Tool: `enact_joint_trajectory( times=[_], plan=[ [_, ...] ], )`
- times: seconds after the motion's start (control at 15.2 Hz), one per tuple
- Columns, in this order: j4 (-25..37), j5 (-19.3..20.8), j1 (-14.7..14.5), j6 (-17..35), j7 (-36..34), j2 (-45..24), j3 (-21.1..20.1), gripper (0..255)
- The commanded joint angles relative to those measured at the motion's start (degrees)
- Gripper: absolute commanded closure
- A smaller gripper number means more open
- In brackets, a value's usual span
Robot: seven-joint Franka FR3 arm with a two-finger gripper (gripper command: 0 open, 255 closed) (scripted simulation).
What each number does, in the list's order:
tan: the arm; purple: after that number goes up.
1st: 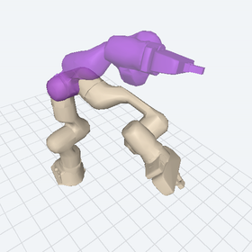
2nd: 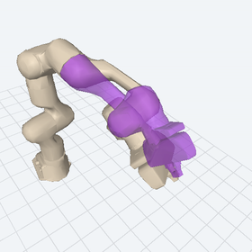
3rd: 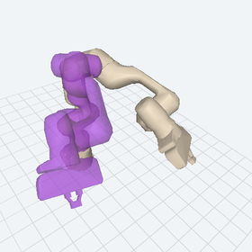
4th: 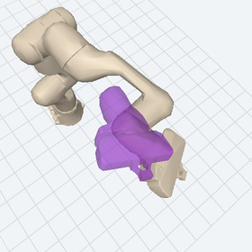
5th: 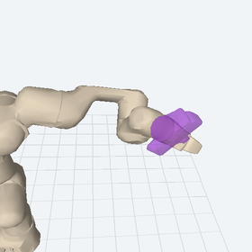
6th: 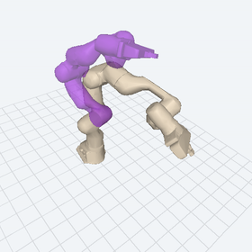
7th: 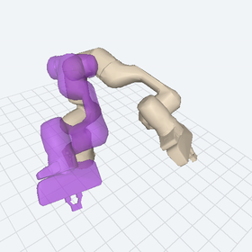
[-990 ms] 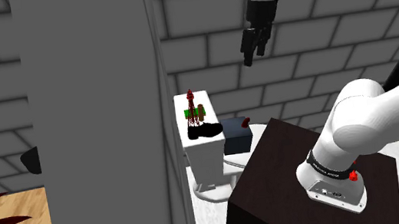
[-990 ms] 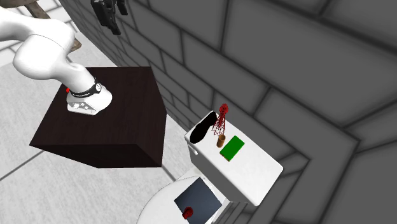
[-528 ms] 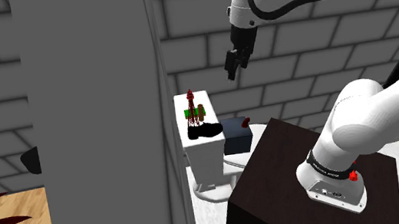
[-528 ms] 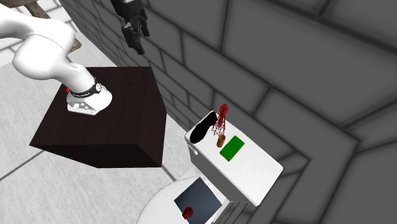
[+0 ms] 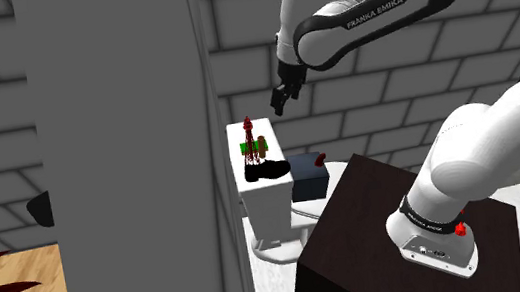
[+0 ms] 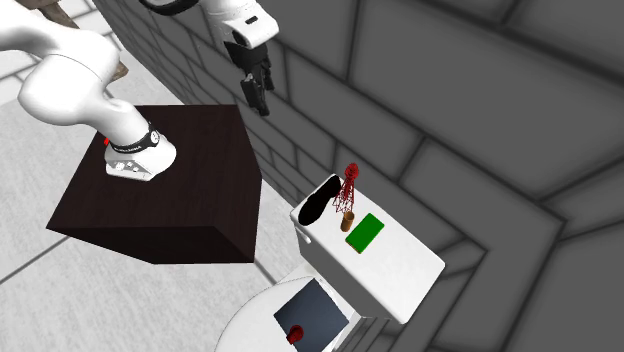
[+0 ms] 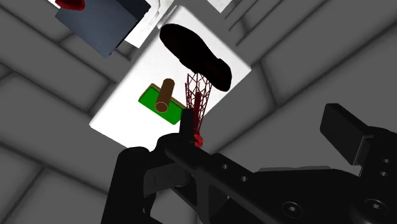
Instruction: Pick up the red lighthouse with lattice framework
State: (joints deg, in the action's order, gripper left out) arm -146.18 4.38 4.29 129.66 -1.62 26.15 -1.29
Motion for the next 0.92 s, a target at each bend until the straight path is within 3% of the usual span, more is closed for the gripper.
enact_joint_trajectory(
  times=[0.0, 0.4, 0.86],
  plan=[
    [0.28, 1.61, 0.64, 5.07, -1.13, -3.64, -0.68, 0],
    [4.06, 9.34, 3.85, 18.58, -6.10, -16.65, -2.25, 0],
    [13.62, 25.34, 6.14, 29.00, -17.89, -32.34, -1.70, 0]
  ],
)
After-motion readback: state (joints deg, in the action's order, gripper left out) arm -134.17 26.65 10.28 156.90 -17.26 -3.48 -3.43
